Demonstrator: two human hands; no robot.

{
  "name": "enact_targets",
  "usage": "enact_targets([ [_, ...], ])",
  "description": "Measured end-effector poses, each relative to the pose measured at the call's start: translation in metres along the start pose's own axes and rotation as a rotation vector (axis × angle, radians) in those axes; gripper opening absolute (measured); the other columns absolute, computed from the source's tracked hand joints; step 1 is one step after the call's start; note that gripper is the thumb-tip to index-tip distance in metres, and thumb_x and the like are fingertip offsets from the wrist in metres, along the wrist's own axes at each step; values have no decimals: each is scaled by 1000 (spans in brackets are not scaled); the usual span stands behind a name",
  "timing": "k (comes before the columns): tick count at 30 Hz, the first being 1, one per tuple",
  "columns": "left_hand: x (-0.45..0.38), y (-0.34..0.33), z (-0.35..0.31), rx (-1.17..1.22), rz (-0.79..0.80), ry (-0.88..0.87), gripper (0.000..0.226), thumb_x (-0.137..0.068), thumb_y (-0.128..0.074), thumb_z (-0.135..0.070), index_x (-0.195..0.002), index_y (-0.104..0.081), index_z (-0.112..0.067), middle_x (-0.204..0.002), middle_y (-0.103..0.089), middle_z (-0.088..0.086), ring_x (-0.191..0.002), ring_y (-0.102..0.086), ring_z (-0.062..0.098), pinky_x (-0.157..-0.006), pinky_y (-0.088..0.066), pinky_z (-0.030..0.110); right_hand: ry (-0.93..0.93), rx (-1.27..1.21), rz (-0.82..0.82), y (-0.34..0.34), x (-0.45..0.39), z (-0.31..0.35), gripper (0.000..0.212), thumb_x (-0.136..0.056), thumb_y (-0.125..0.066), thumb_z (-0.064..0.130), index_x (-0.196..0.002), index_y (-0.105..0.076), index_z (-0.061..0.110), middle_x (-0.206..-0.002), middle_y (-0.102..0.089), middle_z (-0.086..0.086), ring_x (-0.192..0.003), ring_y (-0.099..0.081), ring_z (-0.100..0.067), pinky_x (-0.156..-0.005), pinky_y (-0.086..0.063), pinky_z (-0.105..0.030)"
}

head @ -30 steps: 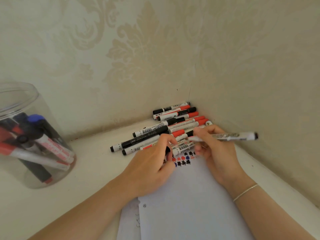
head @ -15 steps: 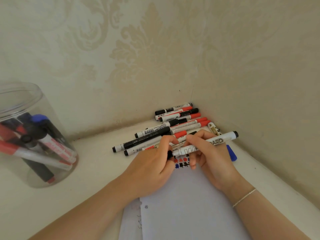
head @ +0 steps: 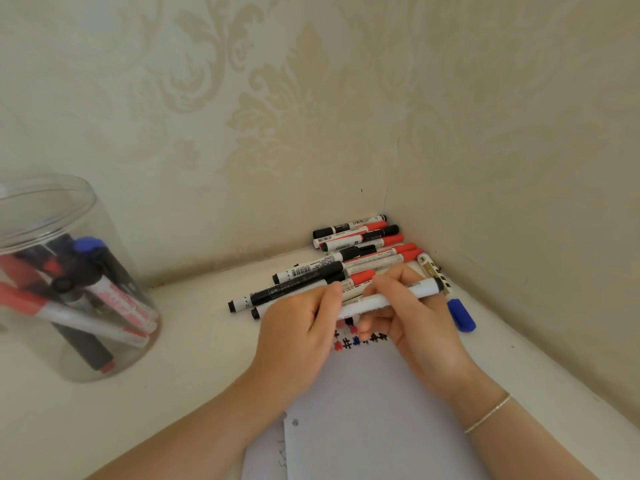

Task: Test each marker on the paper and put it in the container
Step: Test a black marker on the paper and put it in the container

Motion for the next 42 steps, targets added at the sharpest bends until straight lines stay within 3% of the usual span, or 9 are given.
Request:
enact_targets([
  [6,-11,3,3,86,-126,152,56,-98,-44,-22,-42,-39,-23,-35,-38,-8,-38,-35,9,-44,-27,19,52,48,-2,-20,2,0,18,-93,-50,2,-76,-53,-3,-62,-65,-20,-52,-64,-31,-59,-58,-44],
  [12,-23,29,-3,184,-194,267,50,-96,-44,-17,-46,-38,-9,-42,-35,-1,-43,-32,11,-46,-31,30,95,166,80,-49,-16,24,17,-93,-51,4,-77,-52,-2,-64,-66,-20,-51,-64,-26,-57,-58,-41],
  [15,-35,70,-18,191,-242,196,42,-95,-48,-24,-57,-50,-7,-47,-42,-1,-46,-37,10,-49,-33,27,91,63,152,-76,-36,51,15,-93,-54,9,-81,-53,1,-66,-66,-21,-55,-64,-26,-57,-57,-35],
  [18,-44,122,-30,419,-418,182,12,-88,-65,-22,-90,-62,-10,-58,-60,-4,-50,-53,5,-48,-40,19,38,-221,198,-112,-50,72,10,-89,-61,10,-85,-55,3,-74,-65,-18,-62,-66,-24,-60,-56,-28],
  [20,-47,153,-33,618,-561,192,23,-85,-70,-17,-102,-59,-7,-71,-66,-1,-61,-64,7,-51,-47,19,-15,-410,217,-140,-55,78,9,-85,-66,6,-88,-58,2,-82,-65,-15,-70,-68,-22,-66,-57,-26],
  [25,-39,214,-43,507,-837,-30,30,-91,-63,-11,-118,-49,-8,-83,-68,2,-70,-68,10,-58,-51,20,-125,-473,357,-208,-54,83,20,-83,-69,11,-100,-67,0,-85,-67,-9,-72,-68,-19,-68,-56,-25],
  [28,-37,240,-46,404,-870,-139,30,-94,-58,-9,-121,-44,-10,-90,-68,9,-70,-65,10,-61,-51,22,-148,-460,455,-233,-55,90,34,-83,-70,15,-113,-64,0,-83,-64,-9,-72,-66,-19,-71,-56,-27],
  [36,-35,284,-12,126,-883,-110,19,-99,-46,-13,-117,-45,-21,-83,-63,-3,-69,-60,4,-72,-51,33,-33,9,330,-246,-60,68,24,-80,-57,-13,-99,-57,2,-92,-71,-19,-81,-69,-21,-80,-58,-28],
  [42,-32,286,-3,-215,-739,-87,22,-97,-42,-28,-119,-43,-30,-82,-62,0,-75,-61,20,-75,-52,46,230,533,191,-232,-74,55,33,-82,-48,-7,-79,-64,21,-91,-66,1,-86,-65,-21,-78,-56,-35],
])
Point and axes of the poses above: each hand's wrist, its own x-axis away from the middle knuckle, its own y-axis out of the back of the hand, z = x × y, the point moved 2 cm from there along -x, towards the middle knuckle
